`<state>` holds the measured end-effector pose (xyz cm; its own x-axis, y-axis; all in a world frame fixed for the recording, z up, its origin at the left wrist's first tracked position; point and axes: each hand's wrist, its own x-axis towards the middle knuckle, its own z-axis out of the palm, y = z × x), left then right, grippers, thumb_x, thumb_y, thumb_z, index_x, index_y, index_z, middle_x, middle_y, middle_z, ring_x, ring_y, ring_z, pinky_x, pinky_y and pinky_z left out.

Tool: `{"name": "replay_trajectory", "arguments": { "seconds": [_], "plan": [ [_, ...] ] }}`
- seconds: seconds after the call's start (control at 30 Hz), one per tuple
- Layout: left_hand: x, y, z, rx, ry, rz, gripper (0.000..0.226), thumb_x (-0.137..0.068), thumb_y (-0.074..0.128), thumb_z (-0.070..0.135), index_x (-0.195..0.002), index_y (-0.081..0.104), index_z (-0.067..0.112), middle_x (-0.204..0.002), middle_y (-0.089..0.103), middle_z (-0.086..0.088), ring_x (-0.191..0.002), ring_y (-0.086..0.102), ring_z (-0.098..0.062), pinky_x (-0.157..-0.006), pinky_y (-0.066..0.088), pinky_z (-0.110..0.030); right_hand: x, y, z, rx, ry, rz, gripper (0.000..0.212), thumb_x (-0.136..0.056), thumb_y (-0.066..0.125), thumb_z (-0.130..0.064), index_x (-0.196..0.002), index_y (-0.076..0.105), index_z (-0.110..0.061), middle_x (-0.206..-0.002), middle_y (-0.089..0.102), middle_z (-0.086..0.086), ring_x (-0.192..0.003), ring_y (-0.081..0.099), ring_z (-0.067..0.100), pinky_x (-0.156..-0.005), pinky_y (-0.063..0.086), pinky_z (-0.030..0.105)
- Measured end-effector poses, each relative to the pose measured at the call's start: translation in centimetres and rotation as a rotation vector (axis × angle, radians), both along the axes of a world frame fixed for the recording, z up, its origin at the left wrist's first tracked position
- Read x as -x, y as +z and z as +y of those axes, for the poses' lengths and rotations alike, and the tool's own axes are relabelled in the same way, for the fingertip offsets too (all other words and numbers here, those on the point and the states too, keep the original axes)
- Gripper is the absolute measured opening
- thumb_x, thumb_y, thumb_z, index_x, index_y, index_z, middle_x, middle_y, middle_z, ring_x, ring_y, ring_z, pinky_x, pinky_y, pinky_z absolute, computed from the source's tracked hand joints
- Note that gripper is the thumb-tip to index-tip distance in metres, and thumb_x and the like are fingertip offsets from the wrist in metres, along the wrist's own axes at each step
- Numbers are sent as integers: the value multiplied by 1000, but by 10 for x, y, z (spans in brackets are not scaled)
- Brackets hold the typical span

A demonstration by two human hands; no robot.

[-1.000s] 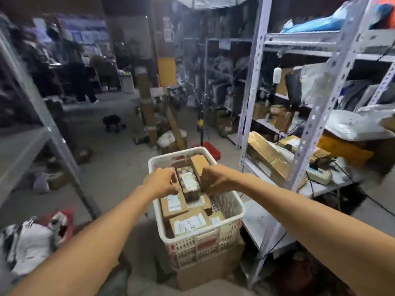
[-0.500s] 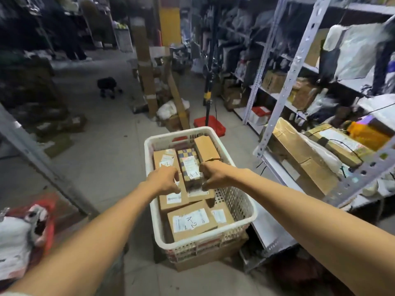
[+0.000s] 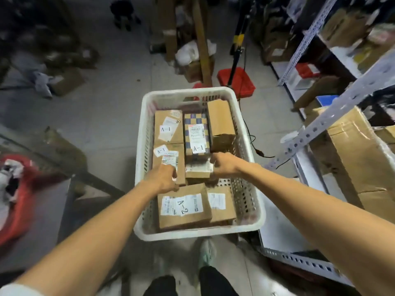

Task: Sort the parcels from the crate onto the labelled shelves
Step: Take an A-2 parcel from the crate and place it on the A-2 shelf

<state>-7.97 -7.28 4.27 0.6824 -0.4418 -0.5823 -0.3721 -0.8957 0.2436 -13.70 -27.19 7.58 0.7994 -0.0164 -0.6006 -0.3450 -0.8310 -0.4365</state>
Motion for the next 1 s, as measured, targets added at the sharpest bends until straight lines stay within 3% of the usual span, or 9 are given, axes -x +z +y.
{"name": "replay_trajectory", "arguments": {
  "seconds": [0.1,0.2,0.27,0.4,0.47,0.53,0.67,0.8,1.0],
  "plan": [
    [1,-35,5,-64,32,30,42,-77,72,34,-113,58,19,-112,62,-3,-100,59,-21,-73,43,-30,-6,-42,6,-22,-9,55,61,-79,72,-25,-130,47,-4,-128,55,15,-113,54,29,-90,49,34],
    [10,-68,13,-71,113,56,50,-75,74,36,-118,57,18,-120,58,-4,-107,56,-22,-79,43,-31,-6,-85,15,-34,-8,96,41,-78,71,-28,-110,52,-10,-110,58,11,-98,54,26,-68,44,28],
    [16,-89,20,-88,164,76,60,-74,75,40,-124,53,16,-130,49,-7,-118,47,-26,-92,42,-36,-6,-114,23,-44,-66,132,34,-78,70,-26,-101,49,-12,-103,55,7,-89,50,21,-56,36,24],
    [24,-121,34,-95,266,129,77,-72,76,38,-134,38,12,-142,32,-14,-134,28,-31,-112,29,-43,1,-161,37,21,-251,138,54,-77,71,-24,-120,46,-5,-120,54,16,-108,53,31,-83,47,36],
    [26,-137,37,-68,343,185,97,-74,75,34,-147,17,8,-154,13,-17,-144,8,-34,-118,16,-46,8,-178,42,23,-329,155,63,-75,74,-23,-126,41,-5,-126,50,18,-116,48,34,-96,44,39],
    [29,-150,37,-42,427,251,112,-75,75,32,-151,-4,8,-158,-1,-16,-146,-1,-34,-120,9,-47,14,-191,43,-14,-389,195,72,-74,76,-21,-130,36,-4,-128,49,17,-118,49,33,-98,43,38],
    [37,-172,36,72,555,339,126,-72,78,25,-148,-23,20,-153,20,-20,-141,25,-35,-116,24,-47,26,-211,45,-86,-440,322,76,-76,76,-21,-135,31,-1,-122,56,14,-106,54,27,-78,44,31],
    [36,-177,37,200,690,301,127,-65,81,12,-149,-12,34,-144,39,-13,-134,37,-31,-112,31,-42,31,-218,50,-250,-664,357,65,-69,79,-11,-121,41,-9,-117,59,9,-106,55,25,-85,47,33],
    [31,-146,34,244,700,260,96,-65,83,14,-140,25,20,-133,48,-7,-127,42,-27,-106,37,-41,24,-178,38,-281,-733,266,63,-70,73,-8,-125,43,-16,-116,56,3,-104,50,22,-90,45,34]
  ]
}}
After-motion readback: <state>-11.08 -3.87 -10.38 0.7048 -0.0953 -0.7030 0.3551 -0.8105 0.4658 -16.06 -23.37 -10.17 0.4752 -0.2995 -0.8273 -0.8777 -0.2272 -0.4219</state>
